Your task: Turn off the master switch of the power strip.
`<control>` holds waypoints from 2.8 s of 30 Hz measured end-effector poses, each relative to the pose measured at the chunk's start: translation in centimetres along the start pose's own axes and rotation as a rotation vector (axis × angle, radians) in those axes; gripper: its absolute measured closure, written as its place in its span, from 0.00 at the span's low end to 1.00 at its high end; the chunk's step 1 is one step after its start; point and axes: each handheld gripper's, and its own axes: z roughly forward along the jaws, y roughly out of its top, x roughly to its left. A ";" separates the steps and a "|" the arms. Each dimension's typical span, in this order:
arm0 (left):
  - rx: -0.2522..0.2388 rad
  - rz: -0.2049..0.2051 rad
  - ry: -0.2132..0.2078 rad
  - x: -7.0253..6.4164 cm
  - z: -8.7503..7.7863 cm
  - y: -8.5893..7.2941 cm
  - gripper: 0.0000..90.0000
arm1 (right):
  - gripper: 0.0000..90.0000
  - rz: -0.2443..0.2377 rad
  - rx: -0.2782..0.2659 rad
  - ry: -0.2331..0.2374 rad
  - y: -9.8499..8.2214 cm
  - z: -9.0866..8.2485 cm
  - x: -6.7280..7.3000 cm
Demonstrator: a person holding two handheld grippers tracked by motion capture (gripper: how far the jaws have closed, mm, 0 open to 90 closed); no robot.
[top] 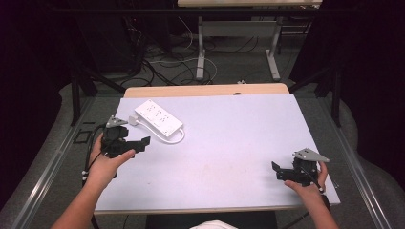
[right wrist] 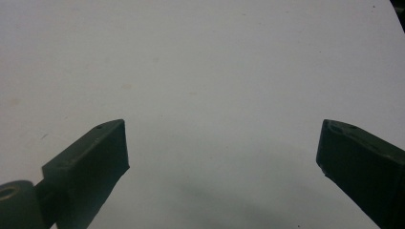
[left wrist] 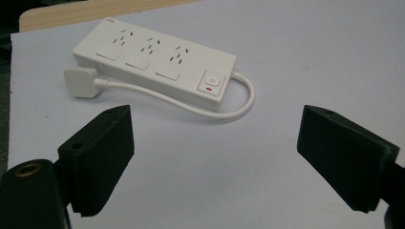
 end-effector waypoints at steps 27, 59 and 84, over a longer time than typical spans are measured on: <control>0.064 0.052 0.027 0.4 1.9 1.9 0.27 | 0.03 0.004 0.007 0.001 -0.1 0.0 0.0; 0.066 0.036 0.011 -0.4 5.6 4.0 0.36 | 0.03 -0.009 0.007 0.004 -0.1 0.1 0.0; 0.134 -0.034 0.013 -0.5 8.8 5.1 0.55 | 0.03 -0.013 0.011 0.009 -0.1 0.1 0.0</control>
